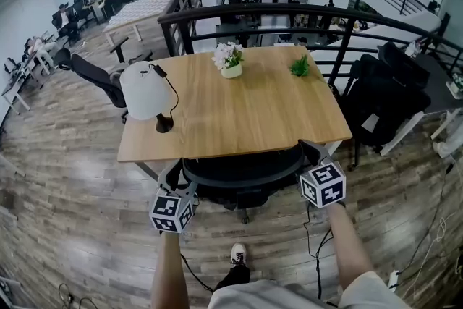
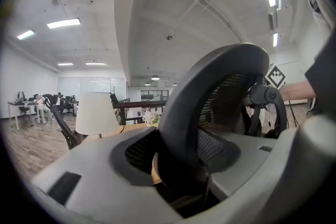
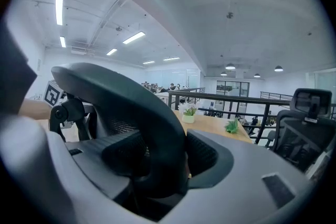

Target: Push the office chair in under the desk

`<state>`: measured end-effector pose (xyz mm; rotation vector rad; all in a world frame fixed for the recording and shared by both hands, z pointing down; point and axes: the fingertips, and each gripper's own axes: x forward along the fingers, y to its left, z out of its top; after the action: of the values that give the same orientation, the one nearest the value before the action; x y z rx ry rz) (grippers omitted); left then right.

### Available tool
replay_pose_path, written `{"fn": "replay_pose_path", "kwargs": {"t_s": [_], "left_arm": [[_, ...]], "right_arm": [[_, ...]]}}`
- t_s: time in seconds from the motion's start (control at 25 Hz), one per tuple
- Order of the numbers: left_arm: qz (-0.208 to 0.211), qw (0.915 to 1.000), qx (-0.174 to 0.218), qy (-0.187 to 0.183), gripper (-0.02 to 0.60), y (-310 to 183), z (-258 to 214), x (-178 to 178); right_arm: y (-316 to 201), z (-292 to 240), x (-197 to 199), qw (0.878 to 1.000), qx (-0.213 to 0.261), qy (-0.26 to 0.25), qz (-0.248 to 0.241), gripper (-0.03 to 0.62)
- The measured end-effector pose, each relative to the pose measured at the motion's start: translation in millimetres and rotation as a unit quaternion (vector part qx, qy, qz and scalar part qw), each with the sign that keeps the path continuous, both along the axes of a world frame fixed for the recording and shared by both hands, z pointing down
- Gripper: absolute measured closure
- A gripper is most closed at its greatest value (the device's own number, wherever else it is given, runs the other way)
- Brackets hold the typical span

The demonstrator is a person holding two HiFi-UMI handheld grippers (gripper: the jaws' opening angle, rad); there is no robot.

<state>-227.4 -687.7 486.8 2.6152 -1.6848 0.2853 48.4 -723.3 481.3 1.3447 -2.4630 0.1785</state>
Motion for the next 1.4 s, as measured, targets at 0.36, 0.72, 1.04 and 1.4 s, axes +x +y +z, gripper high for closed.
{"fn": "replay_pose_path", "kwargs": {"t_s": [0.36,0.72,1.04,1.4], "left_arm": [[0.004,1.0000,-0.003,0.001,0.311,-45,2,-7],[0.006,1.0000,-0.007,0.002,0.311,-78,0,-12],[0.019,0.9998,-0.011,-0.001,0.311,-106,3,-27],[0.025,0.9996,-0.015,-0.003,0.311,-111,3,-32]], "right_arm": [[-42,2,-7,1.000,-0.003,0.004,-0.003,0.338],[-74,1,-10,1.000,-0.009,0.005,0.003,0.336],[-93,4,-25,1.000,-0.008,0.006,0.001,0.332],[-97,5,-30,1.000,0.003,-0.002,0.005,0.332]]}}
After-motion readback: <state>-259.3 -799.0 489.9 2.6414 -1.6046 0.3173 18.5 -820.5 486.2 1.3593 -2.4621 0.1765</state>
